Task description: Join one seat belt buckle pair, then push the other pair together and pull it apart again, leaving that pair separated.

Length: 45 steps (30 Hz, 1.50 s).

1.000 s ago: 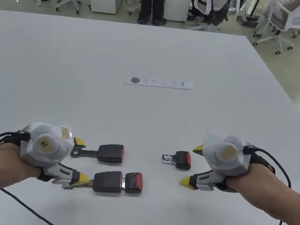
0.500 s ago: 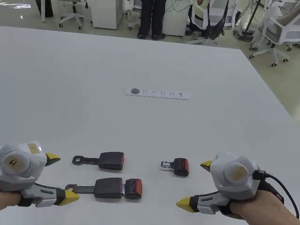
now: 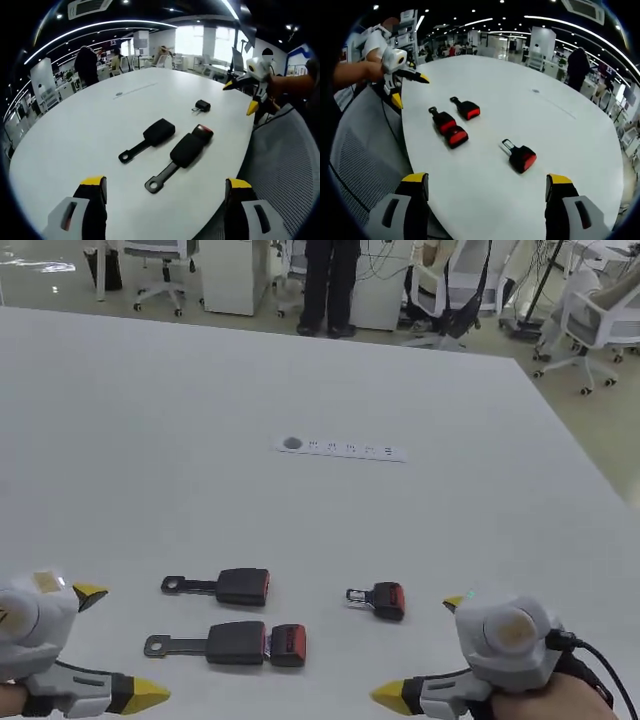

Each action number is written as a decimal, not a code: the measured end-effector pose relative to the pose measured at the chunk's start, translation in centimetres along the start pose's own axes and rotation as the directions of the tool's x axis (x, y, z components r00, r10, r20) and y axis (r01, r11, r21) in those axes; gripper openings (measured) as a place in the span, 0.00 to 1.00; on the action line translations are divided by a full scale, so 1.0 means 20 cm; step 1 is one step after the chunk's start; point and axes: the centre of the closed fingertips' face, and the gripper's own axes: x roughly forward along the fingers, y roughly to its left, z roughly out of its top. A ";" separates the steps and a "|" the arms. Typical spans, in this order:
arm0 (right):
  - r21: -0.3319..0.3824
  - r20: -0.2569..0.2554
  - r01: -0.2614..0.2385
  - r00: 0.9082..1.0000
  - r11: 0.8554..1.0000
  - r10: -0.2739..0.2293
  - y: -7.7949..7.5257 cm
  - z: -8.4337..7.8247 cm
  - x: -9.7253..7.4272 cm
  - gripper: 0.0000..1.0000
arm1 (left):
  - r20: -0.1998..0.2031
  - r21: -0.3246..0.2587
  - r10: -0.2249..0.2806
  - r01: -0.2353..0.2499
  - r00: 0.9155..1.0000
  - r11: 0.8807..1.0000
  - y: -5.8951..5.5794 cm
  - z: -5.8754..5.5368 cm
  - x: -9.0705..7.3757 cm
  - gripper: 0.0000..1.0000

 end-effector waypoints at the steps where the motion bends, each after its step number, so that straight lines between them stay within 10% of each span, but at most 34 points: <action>1: 0.005 0.007 0.003 1.000 1.000 -0.004 0.00 0.01 0.00 0.99 | 0.002 -0.006 0.004 -0.004 1.000 1.000 0.00 0.00 0.00 1.00; 45: -0.001 0.009 -0.024 1.000 1.000 0.024 0.12 0.07 0.02 0.95 | 0.079 -0.029 0.051 -0.049 0.996 0.998 -0.02 0.04 -0.06 0.98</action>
